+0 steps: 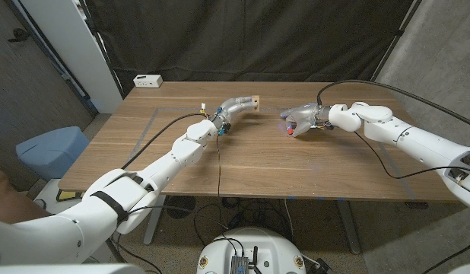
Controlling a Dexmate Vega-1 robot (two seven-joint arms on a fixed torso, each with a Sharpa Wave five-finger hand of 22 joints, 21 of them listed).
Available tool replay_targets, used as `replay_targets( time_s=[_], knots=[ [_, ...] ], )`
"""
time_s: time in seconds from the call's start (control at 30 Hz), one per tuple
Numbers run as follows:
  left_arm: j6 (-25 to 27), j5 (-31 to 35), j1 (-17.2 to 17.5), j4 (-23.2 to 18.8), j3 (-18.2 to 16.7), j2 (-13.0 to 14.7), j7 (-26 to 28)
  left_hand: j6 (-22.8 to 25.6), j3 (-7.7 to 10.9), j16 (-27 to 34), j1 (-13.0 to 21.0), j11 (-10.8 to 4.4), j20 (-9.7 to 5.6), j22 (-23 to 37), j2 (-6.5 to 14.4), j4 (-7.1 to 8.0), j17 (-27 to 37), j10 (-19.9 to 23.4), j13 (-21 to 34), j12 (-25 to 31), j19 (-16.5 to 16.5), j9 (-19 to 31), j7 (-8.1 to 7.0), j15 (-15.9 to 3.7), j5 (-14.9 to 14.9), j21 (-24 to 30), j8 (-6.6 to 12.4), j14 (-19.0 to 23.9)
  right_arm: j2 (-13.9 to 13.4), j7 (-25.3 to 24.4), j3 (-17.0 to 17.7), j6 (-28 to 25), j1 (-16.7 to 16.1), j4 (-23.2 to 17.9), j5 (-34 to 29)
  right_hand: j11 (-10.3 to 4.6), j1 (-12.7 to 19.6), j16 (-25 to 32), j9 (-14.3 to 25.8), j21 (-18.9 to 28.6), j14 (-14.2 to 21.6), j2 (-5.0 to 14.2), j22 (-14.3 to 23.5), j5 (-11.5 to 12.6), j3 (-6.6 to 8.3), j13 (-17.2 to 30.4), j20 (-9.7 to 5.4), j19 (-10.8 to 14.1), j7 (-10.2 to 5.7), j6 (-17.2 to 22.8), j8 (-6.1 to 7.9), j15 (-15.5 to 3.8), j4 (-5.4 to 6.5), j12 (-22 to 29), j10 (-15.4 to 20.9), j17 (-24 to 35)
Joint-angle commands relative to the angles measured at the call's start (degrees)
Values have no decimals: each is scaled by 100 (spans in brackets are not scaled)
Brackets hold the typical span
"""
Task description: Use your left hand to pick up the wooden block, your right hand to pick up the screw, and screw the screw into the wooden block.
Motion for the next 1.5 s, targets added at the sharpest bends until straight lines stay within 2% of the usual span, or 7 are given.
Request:
replay_targets(
  time_s=[0.03,0.33,0.63,0.8,1.5],
  knots=[
    [85,6,79,-163,6,54,64,96,7,33,6,0,-3,3,65,33,21,37,29,0,13,34,54,-590,32,30,34,40,10,12,7,28,-3,18,18,-14,69,5,33,1,49,1,32,24,51,34,18,51,-4,-44,40,-102,-10,-1,8,11],
    [92,-13,91,-176,-4,62,60,91,-2,38,-2,0,-8,3,73,32,20,40,35,-10,23,34,68,-584,31,34,29,51,24,54,1,19,7,12,25,-18,78,-5,84,-10,31,-10,32,26,62,35,30,36,-54,-335,3,-101,-9,-21,-35,16],
    [83,-35,75,-109,-9,41,32,71,-4,42,9,1,-2,4,88,22,20,40,41,-23,26,34,58,-591,33,35,16,55,27,115,9,17,15,-9,57,6,52,-37,114,-27,-52,-62,33,16,51,40,51,-15,-54,-790,-100,-68,-5,-53,-138,20],
    [60,-37,60,-74,-10,29,19,56,-10,42,8,-1,4,4,88,18,19,38,44,-31,26,34,62,-583,32,35,8,55,32,92,13,25,22,-12,48,29,45,-38,117,-27,-58,-68,33,13,51,41,61,-22,-39,-833,-101,-62,-3,-57,-159,21],
    [86,-37,52,-61,-1,10,27,71,-31,45,-6,2,0,4,93,14,17,44,54,-52,29,33,65,-588,28,36,6,60,134,32,-49,182,140,212,61,41,80,-22,164,7,-28,-44,32,14,100,48,5,59,31,-336,221,-73,-10,2,-49,29]
  ],
)
